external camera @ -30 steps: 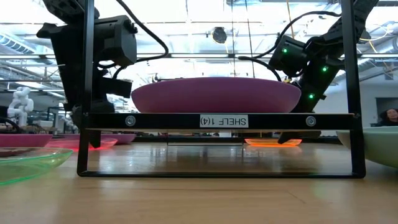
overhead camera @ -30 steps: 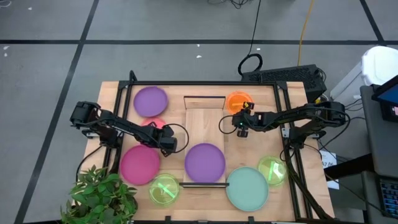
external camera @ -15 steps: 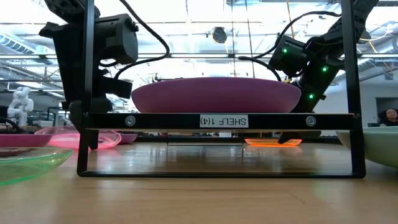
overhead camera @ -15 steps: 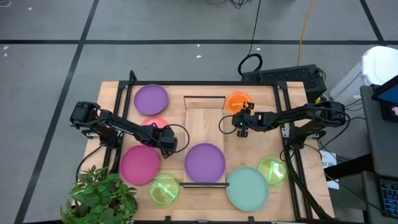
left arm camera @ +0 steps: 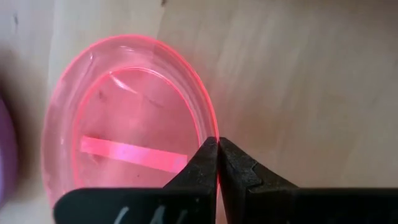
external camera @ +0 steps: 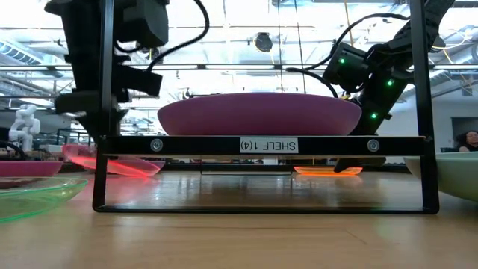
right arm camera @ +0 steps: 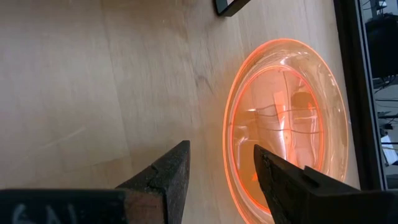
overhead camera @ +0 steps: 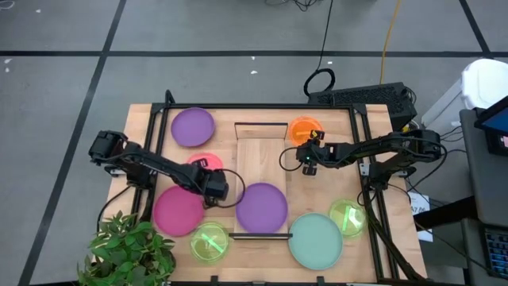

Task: Place and stack plates onto a shelf
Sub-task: Put the small pink plate on the shelf

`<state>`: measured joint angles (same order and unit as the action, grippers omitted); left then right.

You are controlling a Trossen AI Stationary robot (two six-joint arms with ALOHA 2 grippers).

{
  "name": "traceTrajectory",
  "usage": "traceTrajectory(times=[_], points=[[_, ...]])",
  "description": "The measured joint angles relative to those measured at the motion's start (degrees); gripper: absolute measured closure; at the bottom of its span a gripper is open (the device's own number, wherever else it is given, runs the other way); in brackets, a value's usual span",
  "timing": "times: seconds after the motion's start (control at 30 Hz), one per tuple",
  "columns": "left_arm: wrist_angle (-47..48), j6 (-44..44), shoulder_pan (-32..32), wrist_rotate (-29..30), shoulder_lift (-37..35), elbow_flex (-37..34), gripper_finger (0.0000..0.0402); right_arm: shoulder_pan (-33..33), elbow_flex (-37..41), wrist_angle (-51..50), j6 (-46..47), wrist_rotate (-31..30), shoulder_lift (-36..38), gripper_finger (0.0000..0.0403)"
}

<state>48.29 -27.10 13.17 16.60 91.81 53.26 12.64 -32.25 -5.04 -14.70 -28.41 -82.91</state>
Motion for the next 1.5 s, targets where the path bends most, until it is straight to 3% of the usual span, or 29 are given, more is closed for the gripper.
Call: traceTrajectory(times=[0.23, 0.53, 0.83, 1.1, 1.3, 1.5], points=[[9.28, 6.05, 2.96, 4.20, 0.00, 3.87, 0.0396, 0.00, 0.00, -0.04, 0.09, -0.01, 0.00, 0.0243], [9.56, 29.33, 6.56, 7.63, 0.02, 8.15, 0.0396, 0.00, 0.00, -0.25, -1.29, -0.05, 0.03, 0.0243], [14.34, 35.46, 7.59, 13.80, 0.00, 12.80, 0.0396, 0.00, 0.02, -6.37, 5.38, 0.23, 4.39, 0.0243], [13.91, 46.48, 7.46, 15.60, 0.00, 16.95, 0.0396, 0.00, 0.00, -14.81, 15.29, 8.14, 12.93, 0.0243], [8.50, 56.19, 6.17, 15.46, -1.14, 17.87, 0.0396, -0.29, 0.02, -17.48, 20.90, 13.85, 19.16, 0.0243], [1.65, 63.91, 2.84, 13.12, -3.97, 17.89, 0.0396, -3.88, 0.02, -18.53, 23.45, 15.14, 23.74, 0.0243]])
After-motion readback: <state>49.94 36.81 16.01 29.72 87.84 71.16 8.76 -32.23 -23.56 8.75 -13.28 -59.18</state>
